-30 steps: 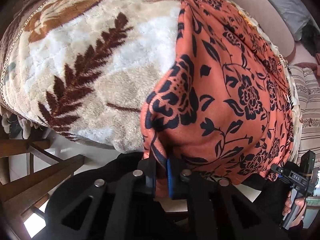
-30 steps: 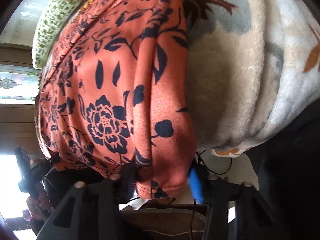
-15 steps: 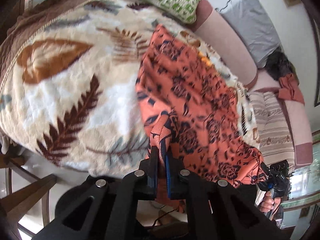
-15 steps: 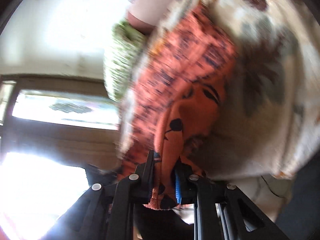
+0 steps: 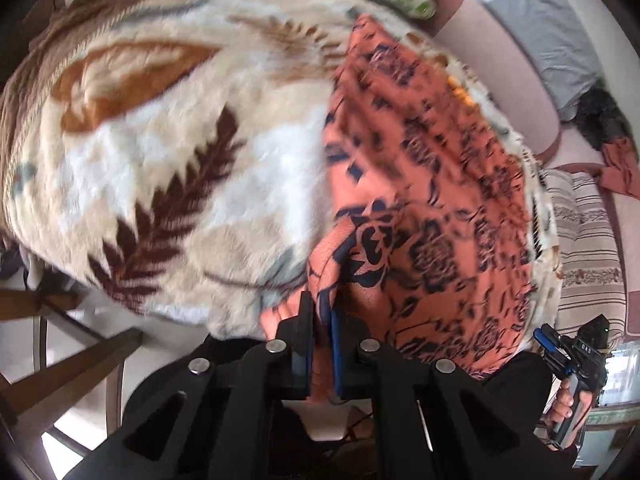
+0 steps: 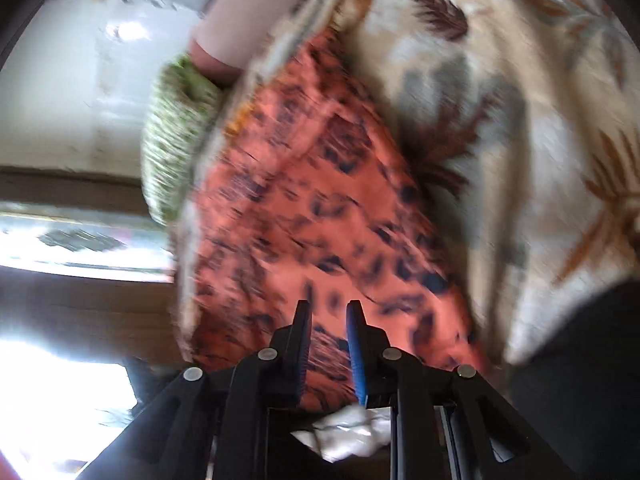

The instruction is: Fold small clothes

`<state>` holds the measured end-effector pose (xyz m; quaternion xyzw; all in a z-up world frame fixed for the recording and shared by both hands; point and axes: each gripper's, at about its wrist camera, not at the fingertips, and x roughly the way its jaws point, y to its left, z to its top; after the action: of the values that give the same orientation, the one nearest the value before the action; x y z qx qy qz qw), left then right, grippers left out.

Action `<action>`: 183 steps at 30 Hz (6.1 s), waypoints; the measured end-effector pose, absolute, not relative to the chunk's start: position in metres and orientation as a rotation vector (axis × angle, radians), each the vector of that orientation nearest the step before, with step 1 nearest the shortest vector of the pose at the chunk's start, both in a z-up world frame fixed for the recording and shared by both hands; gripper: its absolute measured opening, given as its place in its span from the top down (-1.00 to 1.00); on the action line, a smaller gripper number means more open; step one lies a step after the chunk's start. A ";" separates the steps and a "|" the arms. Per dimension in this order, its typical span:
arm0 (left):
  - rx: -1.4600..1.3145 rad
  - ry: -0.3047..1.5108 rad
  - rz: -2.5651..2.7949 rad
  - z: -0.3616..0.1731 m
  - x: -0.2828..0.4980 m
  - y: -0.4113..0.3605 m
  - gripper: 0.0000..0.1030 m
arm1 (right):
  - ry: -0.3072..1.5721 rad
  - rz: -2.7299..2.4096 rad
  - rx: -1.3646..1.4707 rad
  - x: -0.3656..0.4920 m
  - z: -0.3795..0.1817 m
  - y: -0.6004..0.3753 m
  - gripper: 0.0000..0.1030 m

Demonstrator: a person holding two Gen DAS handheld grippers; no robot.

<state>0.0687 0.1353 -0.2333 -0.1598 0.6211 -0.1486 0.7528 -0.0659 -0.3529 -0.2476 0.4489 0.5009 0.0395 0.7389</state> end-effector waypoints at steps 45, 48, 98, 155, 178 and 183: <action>-0.367 1.252 -0.474 -0.181 0.091 0.124 0.86 | 0.834 0.367 1.113 -0.041 -0.224 -0.348 0.84; -0.366 1.269 -0.470 -0.187 0.090 0.122 0.86 | 0.786 0.357 1.141 -0.028 -0.216 -0.362 0.85; -0.506 1.135 -0.442 -0.136 0.161 0.130 0.88 | 0.768 0.351 1.120 0.023 -0.205 -0.374 0.85; -0.292 1.162 -0.122 -0.195 0.420 0.027 0.91 | 0.708 0.335 1.074 0.174 -0.258 -0.417 -0.63; -0.101 1.105 -0.040 -0.215 0.267 0.036 0.20 | 0.977 0.457 0.775 0.187 -0.261 -0.348 0.44; -0.173 1.165 -0.007 -0.233 0.269 0.062 0.16 | 1.116 0.402 0.739 0.191 -0.279 -0.351 0.79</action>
<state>0.2692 0.0624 -0.2329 -0.0815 0.5493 -0.0031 0.8316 0.1907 -0.3509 -0.2794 0.3404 0.5136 0.1849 0.7656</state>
